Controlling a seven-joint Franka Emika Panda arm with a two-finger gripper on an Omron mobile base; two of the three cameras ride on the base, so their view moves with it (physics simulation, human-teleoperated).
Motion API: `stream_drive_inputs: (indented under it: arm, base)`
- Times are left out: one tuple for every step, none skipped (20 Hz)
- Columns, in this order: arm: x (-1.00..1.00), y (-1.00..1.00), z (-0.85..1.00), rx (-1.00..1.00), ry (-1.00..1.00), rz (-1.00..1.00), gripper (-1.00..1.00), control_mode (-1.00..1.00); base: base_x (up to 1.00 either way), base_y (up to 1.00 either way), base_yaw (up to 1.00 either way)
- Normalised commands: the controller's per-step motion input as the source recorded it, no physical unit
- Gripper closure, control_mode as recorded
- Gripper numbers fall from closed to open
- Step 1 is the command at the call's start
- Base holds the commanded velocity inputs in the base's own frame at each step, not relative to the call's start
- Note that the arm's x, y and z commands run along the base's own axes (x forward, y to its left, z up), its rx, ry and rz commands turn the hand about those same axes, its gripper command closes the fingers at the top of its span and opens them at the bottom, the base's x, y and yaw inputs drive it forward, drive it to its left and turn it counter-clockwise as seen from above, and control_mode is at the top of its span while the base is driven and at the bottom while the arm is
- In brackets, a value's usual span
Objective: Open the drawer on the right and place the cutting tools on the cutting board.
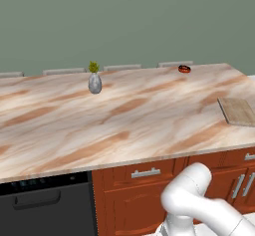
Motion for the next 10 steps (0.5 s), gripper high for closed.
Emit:
stream_drive_inputs:
  arm:
    - [0.31,-0.45,-0.34,0.0,-0.02,0.05,-1.0,-1.0]
    - [0.31,-0.45,-0.34,0.0,-0.02,0.05,-1.0,-1.0]
    - [0.3,-0.41,-0.34,0.0,-0.01,0.05,-1.0,-1.0]
    - [0.3,-0.41,-0.34,0.0,-0.01,0.05,-1.0,-1.0]
    - [0.28,-0.41,-0.36,0.0,-0.01,0.06,-1.0,-1.0]
    - [0.29,-0.4,-0.39,0.0,-0.01,0.06,-1.0,-1.0]
    - [0.27,-0.35,-0.37,0.0,-0.01,0.06,-1.0,-1.0]
    - [0.25,-0.28,-0.36,0.0,0.0,0.05,-1.0,-1.0]
    - [0.25,-0.21,-0.35,0.0,0.0,0.03,-1.0,-1.0]
    - [0.26,-0.19,-0.34,0.0,0.0,0.03,-1.0,-1.0]
  base:
    - [0.0,0.0,0.0]
    - [0.0,0.0,0.0]
    - [0.0,0.0,0.0]
    - [0.0,0.0,0.0]
    - [0.0,0.0,0.0]
    - [0.0,0.0,0.0]
    - [0.0,0.0,0.0]
    - [0.0,0.0,0.0]
    - [0.0,0.0,0.0]
    - [0.0,0.0,0.0]
